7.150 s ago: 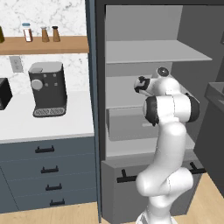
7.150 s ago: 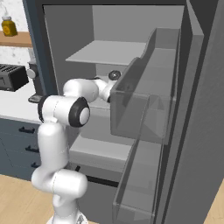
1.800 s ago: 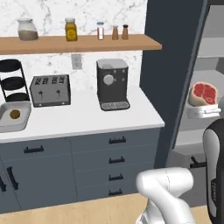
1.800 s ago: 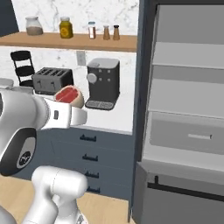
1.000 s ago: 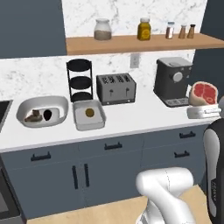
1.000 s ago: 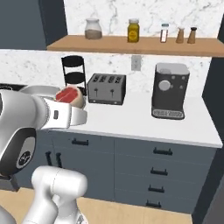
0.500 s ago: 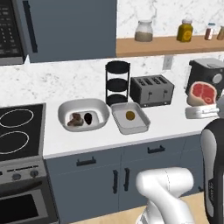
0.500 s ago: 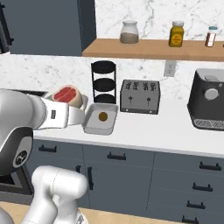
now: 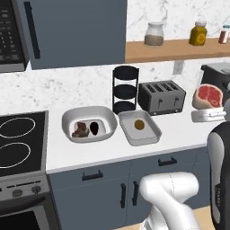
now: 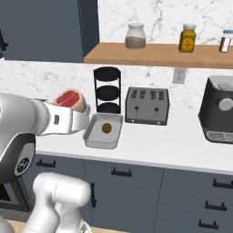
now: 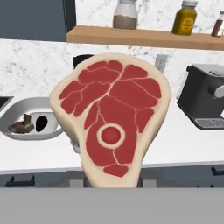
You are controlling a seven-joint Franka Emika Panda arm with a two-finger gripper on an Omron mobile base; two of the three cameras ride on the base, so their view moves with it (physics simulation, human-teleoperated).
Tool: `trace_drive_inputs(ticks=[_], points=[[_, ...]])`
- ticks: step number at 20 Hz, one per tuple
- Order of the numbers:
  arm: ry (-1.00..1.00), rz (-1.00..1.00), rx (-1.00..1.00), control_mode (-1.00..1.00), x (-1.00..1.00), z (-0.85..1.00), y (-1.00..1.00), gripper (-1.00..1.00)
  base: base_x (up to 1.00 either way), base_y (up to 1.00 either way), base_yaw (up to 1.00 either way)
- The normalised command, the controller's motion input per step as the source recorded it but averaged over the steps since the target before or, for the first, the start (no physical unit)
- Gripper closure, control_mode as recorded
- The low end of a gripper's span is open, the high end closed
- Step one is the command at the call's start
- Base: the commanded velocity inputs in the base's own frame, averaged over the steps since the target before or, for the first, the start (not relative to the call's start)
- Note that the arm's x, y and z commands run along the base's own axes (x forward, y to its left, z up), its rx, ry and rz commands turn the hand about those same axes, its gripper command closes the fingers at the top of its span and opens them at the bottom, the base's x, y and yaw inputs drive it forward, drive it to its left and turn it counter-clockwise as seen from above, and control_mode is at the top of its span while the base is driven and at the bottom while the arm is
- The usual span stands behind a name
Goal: Place one avocado and one steak in each tupperware on the nearby counter, to pack two identical lunches.
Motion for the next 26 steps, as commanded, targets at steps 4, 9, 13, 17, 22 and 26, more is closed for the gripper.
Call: trace_drive_inputs(ticks=[4,9,13,17,22,26], points=[[0.0,0.0,-0.04,-1.0,0.63,-0.08,0.0,1.0,0.19,0.01,0.0],[0.1,0.01,0.05,-1.0,0.75,-0.23,0.0,1.0,0.0,0.0,0.0],[0.13,0.05,0.03,-1.0,0.72,-0.4,0.09,1.0,0.0,0.0,0.0],[0.06,0.07,0.06,-1.0,0.58,-0.73,0.04,1.0,0.0,0.0,0.0],[0.13,0.04,0.25,-1.0,0.61,-0.84,0.0,1.0,0.0,0.0,0.0],[0.13,0.07,0.18,-1.0,0.75,-0.81,0.0,1.0,0.0,0.0,0.0]])
